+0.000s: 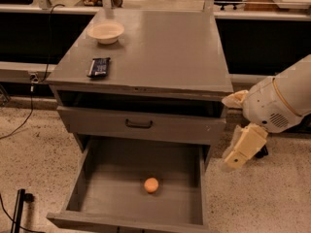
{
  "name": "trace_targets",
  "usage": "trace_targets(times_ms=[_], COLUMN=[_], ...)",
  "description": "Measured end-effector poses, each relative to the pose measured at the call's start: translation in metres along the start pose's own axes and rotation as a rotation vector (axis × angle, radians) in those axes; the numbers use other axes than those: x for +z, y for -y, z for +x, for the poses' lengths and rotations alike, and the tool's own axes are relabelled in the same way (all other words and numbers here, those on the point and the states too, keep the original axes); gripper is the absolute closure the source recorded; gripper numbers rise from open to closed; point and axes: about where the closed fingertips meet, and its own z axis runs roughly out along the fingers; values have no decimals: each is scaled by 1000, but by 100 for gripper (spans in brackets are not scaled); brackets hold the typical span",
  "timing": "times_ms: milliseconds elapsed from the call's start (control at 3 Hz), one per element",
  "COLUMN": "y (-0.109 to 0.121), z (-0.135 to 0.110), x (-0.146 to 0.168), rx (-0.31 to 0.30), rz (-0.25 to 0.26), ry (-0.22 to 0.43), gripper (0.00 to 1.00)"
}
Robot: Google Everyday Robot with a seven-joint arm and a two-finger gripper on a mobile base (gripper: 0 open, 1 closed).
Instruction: Pick orange from middle drawer and place on counter
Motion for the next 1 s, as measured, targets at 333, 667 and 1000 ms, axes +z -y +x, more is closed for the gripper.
trace_targets(times_ms=[333,667,1000], y=[-9,-11,-17], z=[-23,-29,-35], x=[45,45,60], rx=[-76,-99,-158], rz=[-91,-96,-151], ry=[133,146,144], gripper=[0,0,0])
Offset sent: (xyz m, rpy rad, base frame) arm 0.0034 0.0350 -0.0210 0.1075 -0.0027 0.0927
